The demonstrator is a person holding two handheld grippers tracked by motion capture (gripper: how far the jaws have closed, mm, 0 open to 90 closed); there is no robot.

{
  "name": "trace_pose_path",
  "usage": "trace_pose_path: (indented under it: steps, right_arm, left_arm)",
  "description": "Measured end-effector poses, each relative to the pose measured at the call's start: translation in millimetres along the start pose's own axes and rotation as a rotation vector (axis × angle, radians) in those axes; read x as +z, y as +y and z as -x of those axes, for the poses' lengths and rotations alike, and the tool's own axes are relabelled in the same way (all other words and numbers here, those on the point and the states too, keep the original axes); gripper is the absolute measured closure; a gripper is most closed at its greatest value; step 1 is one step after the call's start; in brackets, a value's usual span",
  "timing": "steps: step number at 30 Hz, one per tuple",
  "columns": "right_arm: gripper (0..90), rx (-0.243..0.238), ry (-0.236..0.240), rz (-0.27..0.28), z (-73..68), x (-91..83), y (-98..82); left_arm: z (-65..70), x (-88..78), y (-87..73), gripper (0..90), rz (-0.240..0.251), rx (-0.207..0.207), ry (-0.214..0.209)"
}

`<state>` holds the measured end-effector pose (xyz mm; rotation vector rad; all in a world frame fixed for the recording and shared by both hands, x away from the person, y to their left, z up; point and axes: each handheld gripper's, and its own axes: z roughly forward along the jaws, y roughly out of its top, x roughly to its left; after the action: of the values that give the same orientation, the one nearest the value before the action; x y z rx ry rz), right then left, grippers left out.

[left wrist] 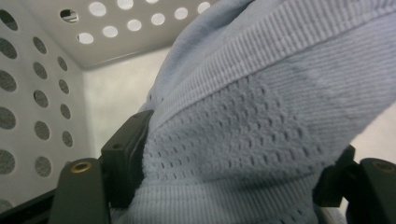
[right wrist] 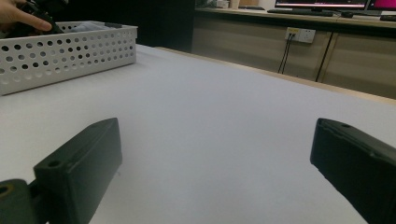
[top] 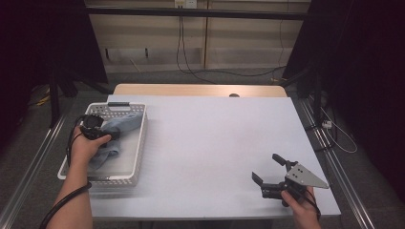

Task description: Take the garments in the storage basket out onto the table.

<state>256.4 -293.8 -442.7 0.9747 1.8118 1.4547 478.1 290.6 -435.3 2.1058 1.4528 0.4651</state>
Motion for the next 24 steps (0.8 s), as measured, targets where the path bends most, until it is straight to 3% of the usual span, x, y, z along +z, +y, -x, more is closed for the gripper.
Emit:
trace_pose_path:
  steps: [8,17,24]
  right_arm:
    - [2.0,-0.001,-0.003,-0.001,0.6,-0.9,0.0]
    - [2.1,-0.006,0.001,0.001,0.2,-1.9,0.2]
    - [2.1,0.000,-0.007,0.005,1.9,-3.4,0.1]
  left_arm:
    - [1.2,-2.8,-0.1,37.3,-0.030,-0.024,-0.015]
    - [7.8,-8.0,1.9,50.2,-0.074,-0.059,0.010]
    - [9.2,-14.1,5.7,56.2,-0.109,-0.048,0.001]
